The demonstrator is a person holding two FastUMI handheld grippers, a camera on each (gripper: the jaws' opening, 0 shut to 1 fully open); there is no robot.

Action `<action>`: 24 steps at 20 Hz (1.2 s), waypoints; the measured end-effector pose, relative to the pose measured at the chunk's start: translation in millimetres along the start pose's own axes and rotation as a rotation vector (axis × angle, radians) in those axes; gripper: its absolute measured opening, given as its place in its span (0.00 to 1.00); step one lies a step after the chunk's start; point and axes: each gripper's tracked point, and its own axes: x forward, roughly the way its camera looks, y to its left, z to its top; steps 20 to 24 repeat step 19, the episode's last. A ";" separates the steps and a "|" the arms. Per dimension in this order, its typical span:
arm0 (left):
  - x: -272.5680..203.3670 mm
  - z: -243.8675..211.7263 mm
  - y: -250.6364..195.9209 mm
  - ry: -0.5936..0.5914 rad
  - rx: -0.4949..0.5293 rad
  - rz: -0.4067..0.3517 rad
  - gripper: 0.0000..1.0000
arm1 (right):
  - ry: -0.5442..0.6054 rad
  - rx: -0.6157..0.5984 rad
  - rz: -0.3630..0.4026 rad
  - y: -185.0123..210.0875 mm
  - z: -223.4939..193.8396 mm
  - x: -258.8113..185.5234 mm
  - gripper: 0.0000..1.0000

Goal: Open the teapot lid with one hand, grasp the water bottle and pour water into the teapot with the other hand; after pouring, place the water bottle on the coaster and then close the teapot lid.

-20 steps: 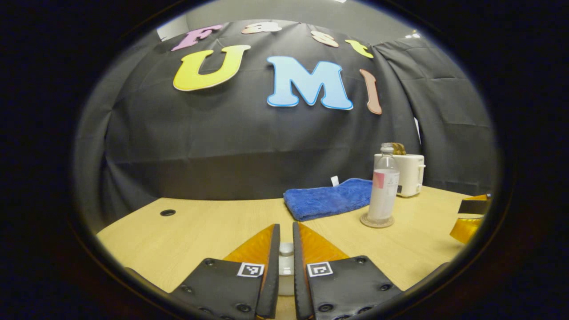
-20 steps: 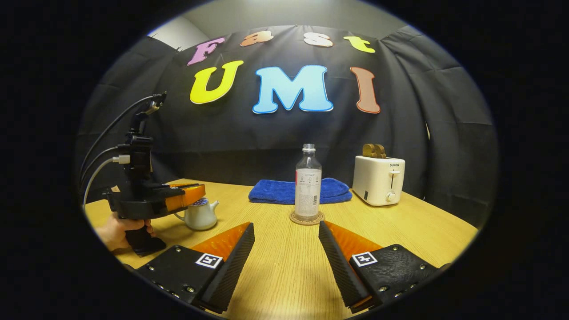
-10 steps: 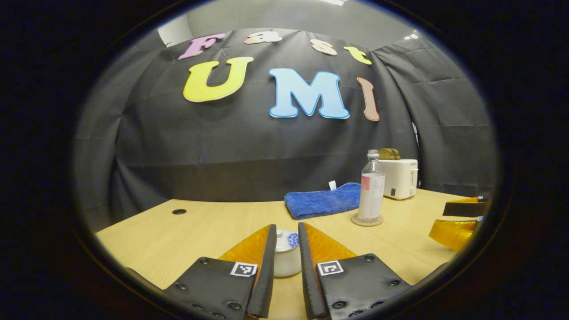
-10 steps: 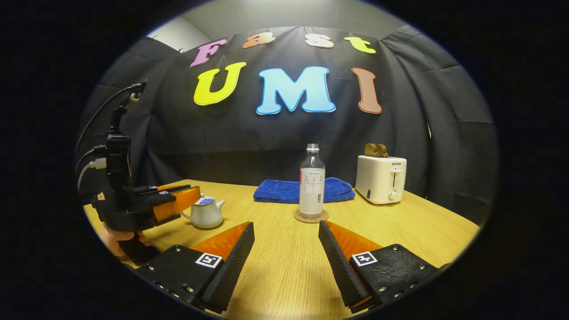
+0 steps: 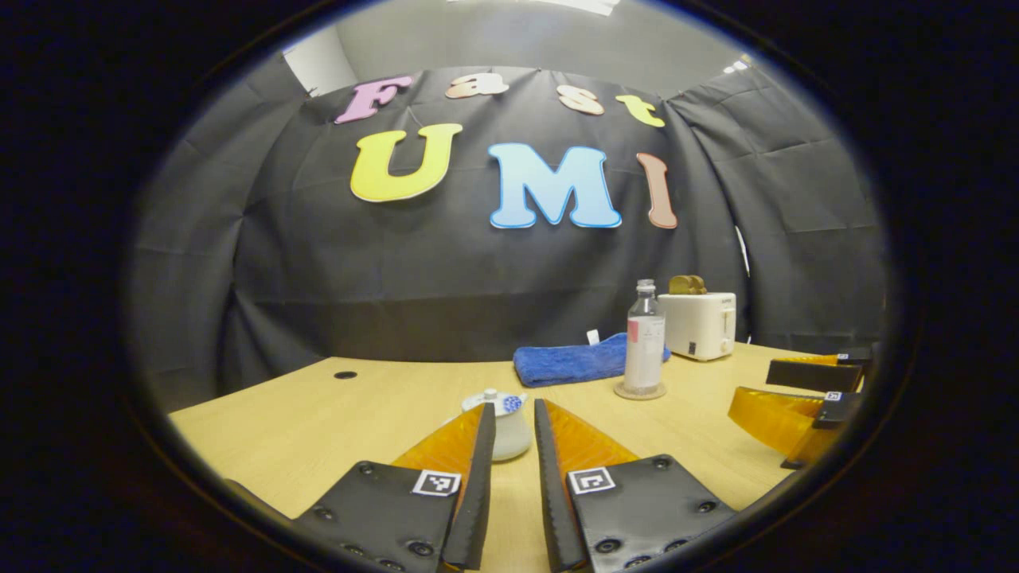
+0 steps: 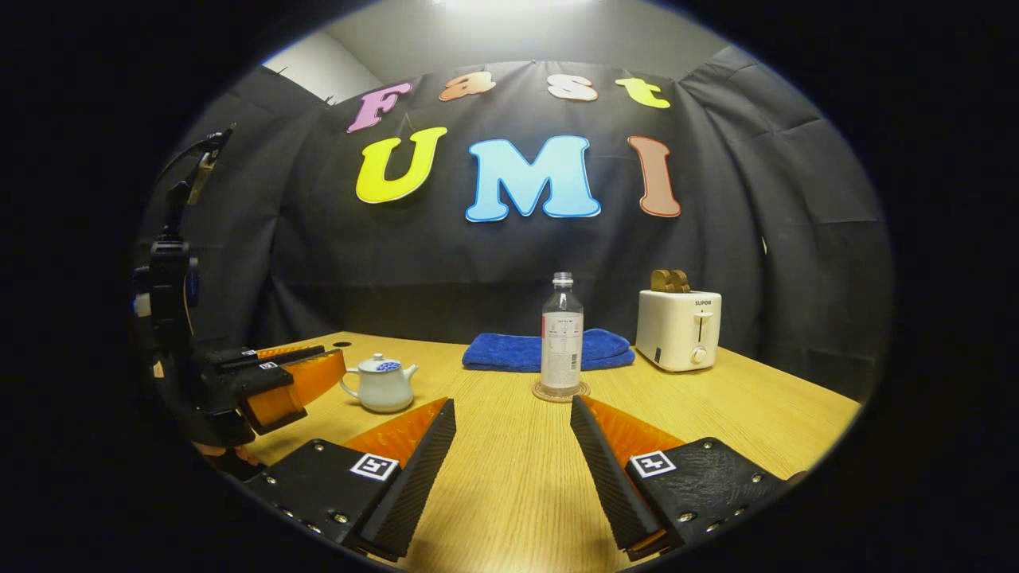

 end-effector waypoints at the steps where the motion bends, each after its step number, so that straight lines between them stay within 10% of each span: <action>1: -5.8 -1.6 -1.3 -0.001 0.000 0.003 0.39 | 0.002 0.002 0.002 1.2 0.0 -2.0 0.90; 5: -23.2 0.8 -8.1 0.000 0.000 -0.006 0.45 | 0.001 0.002 -0.022 -0.3 -0.2 -9.4 0.90; 15: -40.8 1.4 -13.9 0.001 0.000 -0.017 1.00 | 0.005 0.005 -0.042 -2.0 -0.7 -9.7 0.99; 24: -44.8 0.7 -9.8 0.004 0.001 0.005 1.00 | 0.004 0.006 -0.042 -2.1 -0.2 -10.4 0.99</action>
